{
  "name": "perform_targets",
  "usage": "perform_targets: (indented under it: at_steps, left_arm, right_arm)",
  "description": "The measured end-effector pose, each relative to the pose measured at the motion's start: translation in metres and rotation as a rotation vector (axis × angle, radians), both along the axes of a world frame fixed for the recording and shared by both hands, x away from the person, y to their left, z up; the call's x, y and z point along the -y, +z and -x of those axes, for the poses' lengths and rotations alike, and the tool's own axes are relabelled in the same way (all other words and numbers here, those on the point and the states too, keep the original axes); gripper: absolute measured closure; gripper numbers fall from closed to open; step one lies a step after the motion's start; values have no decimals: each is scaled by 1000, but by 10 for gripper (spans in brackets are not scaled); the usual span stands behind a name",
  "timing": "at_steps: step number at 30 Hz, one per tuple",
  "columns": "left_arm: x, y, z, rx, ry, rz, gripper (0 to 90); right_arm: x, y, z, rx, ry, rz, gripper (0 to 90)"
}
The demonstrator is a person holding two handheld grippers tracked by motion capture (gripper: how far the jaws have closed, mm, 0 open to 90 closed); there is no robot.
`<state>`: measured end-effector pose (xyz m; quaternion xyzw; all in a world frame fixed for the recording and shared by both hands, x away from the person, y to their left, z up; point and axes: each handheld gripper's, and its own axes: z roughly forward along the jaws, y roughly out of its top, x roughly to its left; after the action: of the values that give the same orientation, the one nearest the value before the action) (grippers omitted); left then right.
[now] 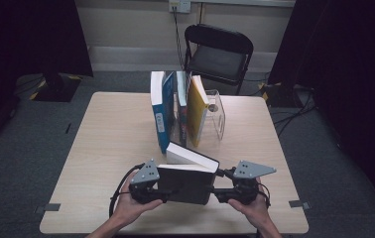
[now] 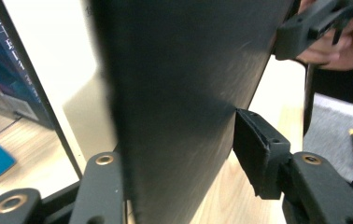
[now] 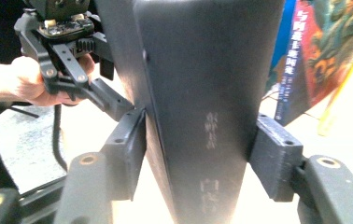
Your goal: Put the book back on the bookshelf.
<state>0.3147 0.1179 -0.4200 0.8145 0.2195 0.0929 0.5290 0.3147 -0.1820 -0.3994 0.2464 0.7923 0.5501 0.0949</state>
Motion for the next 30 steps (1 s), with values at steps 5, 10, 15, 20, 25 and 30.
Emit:
perform_targets:
  at_steps: [5,10,15,20,25,30]
  left_arm:
    - [-5,-3,-3,-31,19,17,450]
    - [-16,-9,-4,-53,64,-2,393]
    - [-22,-14,-5,-64,90,-6,373]
    - [-19,-17,-10,-67,104,-15,354]
    - [-15,-23,-12,-69,131,-41,385]
    - [-21,-26,-18,-88,165,-40,360]
  right_arm:
    - [-13,1,-1,6,9,22,355]
    - [-23,0,-5,14,1,40,325]
    - [-30,0,-8,24,-6,54,310]
    - [-35,0,-12,22,-5,68,298]
    - [-40,0,-14,15,35,58,429]
    - [-43,2,-6,52,7,97,512]
